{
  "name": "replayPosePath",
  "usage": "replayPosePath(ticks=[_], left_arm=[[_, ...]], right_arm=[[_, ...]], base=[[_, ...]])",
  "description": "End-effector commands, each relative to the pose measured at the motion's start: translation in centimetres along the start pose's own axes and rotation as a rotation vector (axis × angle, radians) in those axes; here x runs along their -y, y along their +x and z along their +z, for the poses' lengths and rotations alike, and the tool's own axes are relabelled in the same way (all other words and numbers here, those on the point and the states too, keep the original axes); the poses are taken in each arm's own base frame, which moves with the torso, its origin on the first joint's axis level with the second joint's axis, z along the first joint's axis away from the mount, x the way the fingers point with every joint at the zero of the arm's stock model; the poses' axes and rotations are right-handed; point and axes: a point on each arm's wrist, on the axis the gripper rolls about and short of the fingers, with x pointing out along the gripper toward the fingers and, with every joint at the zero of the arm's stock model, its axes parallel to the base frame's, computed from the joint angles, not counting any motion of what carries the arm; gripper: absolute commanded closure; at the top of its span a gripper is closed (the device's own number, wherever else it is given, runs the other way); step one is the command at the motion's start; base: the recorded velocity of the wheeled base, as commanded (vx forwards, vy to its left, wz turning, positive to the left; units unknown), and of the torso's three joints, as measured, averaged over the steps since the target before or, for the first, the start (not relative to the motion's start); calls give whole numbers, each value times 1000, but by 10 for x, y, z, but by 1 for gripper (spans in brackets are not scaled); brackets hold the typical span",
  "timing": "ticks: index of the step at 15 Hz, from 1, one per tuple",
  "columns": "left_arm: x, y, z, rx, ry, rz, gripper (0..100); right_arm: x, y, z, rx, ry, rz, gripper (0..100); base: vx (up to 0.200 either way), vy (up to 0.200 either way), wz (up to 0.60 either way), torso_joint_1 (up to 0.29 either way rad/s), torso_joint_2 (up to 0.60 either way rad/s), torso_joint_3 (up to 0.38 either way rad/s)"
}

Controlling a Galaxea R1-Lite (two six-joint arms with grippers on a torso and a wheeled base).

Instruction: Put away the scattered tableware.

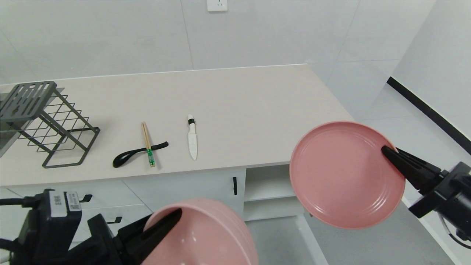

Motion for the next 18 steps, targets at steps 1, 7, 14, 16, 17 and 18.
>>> replayPosePath(ticks=[1,7,14,16,17,18], left_arm=[[-6,-3,1,4,98,200,100],[-9,-4,4,52,76,229,100],[-11,-5,6,66,76,235,100],[-11,-5,5,64,76,235,100],[-11,-5,6,65,75,235,100],[-11,-5,6,67,75,235,100]], right_arm=[[0,3,-5,-25,4,-3,100],[-4,4,-7,-36,6,26,100],[-5,5,-9,-47,7,29,100],[-5,5,-8,-43,-20,29,100],[-5,5,-8,-43,-24,31,100],[-5,5,-8,-43,-24,31,100]], base=[[0,0,0,0,0,0],[0,0,0,0,0,0],[0,0,0,-19,39,18],[0,0,0,-166,352,166],[0,0,0,-198,388,198],[0,0,0,-154,398,188]])
